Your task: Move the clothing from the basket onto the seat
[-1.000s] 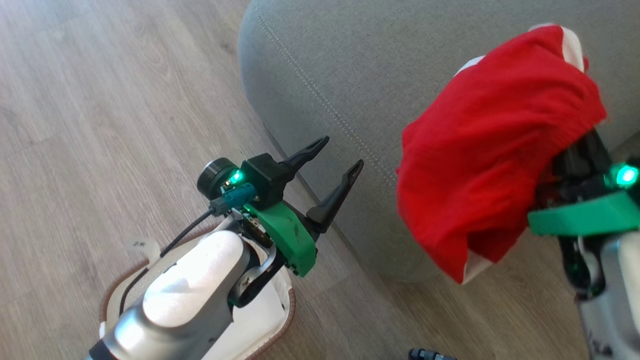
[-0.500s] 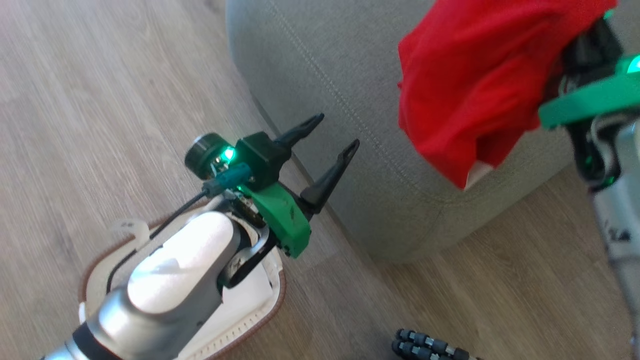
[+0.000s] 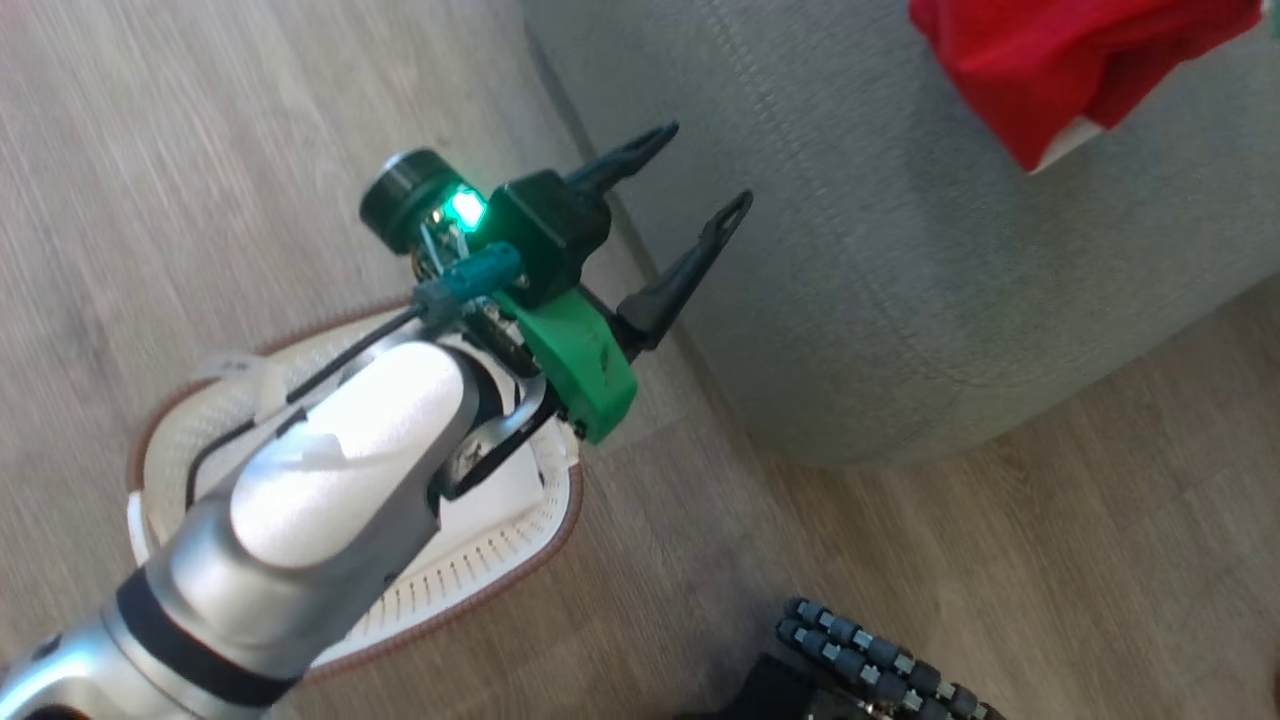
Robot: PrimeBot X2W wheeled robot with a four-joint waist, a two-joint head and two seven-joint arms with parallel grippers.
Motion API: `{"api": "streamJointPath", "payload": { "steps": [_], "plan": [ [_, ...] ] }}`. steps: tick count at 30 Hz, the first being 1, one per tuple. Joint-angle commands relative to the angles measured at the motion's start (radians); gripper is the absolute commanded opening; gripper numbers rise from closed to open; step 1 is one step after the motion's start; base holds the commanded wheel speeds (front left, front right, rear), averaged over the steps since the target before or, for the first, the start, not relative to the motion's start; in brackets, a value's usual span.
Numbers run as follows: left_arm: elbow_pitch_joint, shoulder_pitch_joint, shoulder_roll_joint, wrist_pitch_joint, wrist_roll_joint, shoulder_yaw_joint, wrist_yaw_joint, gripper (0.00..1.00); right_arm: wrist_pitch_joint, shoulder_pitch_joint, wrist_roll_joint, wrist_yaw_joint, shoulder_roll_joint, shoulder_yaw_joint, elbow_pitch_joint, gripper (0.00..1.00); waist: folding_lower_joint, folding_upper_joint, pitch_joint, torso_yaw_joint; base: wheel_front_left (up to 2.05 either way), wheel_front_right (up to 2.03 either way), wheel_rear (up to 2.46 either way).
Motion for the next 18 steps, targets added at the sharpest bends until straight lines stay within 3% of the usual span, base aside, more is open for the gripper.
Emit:
{"api": "streamJointPath", "payload": {
  "steps": [1,10,15,18],
  "plan": [
    [-0.041,-0.054,0.014,0.005,0.011,0.029,-0.006,1.0,-0.006,-0.033,-0.006,0.007,-0.033,-0.021,-0.016,0.0,-0.0001,0.0,0.054,0.034,0.0,0.0,0.0],
    [-0.059,-0.121,0.002,0.014,0.032,0.013,-0.022,1.0,-0.006,-0.095,-0.045,0.007,-0.07,-0.132,0.077,0.0,-0.0001,0.0,0.159,0.087,0.0,0.0,0.0],
    [-0.056,-0.136,-0.004,0.011,0.037,0.002,-0.027,1.0,0.001,-0.103,-0.07,0.007,-0.078,-0.082,0.192,0.0,-0.0001,0.0,0.183,0.102,0.0,0.0,0.0],
    [-0.05,-0.138,-0.007,0.007,0.035,0.0,-0.027,1.0,0.06,-0.117,-0.047,0.007,-0.075,-0.034,0.291,0.0,-0.0001,0.0,0.186,0.107,0.0,0.0,0.0]
  ]
}}
